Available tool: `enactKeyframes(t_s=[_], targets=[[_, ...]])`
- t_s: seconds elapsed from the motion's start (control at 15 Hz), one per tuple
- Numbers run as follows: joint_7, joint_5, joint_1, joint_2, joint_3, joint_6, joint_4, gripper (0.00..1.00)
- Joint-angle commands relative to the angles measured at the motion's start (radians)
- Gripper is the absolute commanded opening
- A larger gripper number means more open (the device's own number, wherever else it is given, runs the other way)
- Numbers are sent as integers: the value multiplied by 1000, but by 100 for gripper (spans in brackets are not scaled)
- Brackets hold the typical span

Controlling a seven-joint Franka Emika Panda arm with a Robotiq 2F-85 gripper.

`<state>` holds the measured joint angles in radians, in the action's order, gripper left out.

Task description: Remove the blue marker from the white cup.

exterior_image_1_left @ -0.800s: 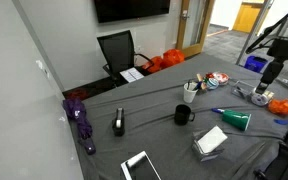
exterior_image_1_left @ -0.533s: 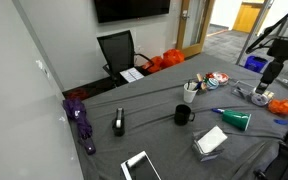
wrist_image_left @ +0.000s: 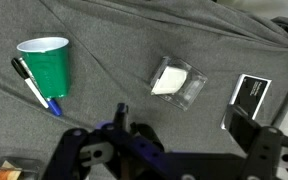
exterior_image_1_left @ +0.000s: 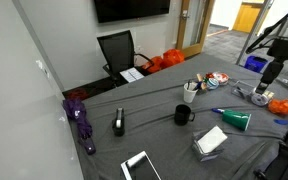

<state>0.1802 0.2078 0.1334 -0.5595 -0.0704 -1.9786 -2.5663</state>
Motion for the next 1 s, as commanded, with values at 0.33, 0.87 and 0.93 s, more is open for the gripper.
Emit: enactKeyframes(t_s=[0.33, 0.87, 0.93], targets=[[-34, 49, -35, 42, 3, -71, 14, 100], [-199, 228, -80, 211, -31, -352, 59, 100], [-224, 258, -83, 235, -33, -383, 69, 100]])
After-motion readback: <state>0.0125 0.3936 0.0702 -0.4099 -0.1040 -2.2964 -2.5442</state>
